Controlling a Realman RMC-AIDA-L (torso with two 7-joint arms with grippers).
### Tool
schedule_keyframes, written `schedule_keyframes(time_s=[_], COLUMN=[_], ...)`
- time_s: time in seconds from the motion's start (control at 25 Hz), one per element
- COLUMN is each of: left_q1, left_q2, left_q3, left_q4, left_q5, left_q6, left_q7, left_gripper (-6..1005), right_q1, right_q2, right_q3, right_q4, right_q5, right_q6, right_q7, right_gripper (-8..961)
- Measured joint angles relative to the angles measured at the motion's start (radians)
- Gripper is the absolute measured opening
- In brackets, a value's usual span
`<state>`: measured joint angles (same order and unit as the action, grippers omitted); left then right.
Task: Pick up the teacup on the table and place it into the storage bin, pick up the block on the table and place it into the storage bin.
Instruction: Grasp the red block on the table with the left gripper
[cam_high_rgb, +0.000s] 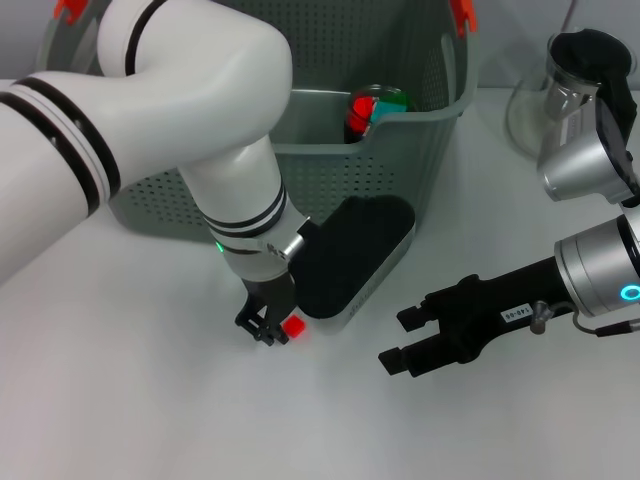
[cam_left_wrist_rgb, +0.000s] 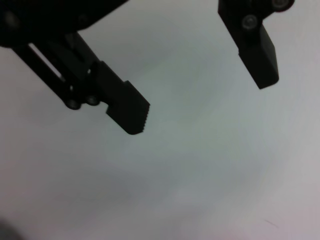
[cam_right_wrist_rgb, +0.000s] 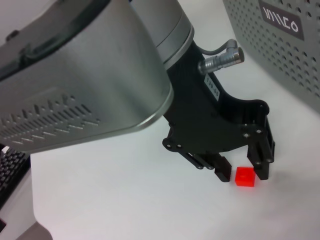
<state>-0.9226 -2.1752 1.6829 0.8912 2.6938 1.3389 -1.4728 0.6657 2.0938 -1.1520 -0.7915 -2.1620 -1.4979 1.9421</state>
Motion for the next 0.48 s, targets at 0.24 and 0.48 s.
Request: schedule_keyframes(time_s=[0.24,0.48], left_q1=[-0.002,-0.003], left_q2=[0.000,0.000], left_q3=[0.000,0.000], left_q4=[-0.010,-0.011], left_q5=[-0.007,-0.007], left_q6=[-0.003,-0.004], left_q7=[-0.001,-0.010], left_gripper=[406,403], right_q1=[0.001,0.003], right_q2=[0.000,0.000], right_q3=[0.000,0.000], right_q4=[0.000,0.000], right_q5=[-0.001,-0.002], right_q6=[0.003,0.004], right_q7=[0.000,0.000], right_gripper=[791,791])
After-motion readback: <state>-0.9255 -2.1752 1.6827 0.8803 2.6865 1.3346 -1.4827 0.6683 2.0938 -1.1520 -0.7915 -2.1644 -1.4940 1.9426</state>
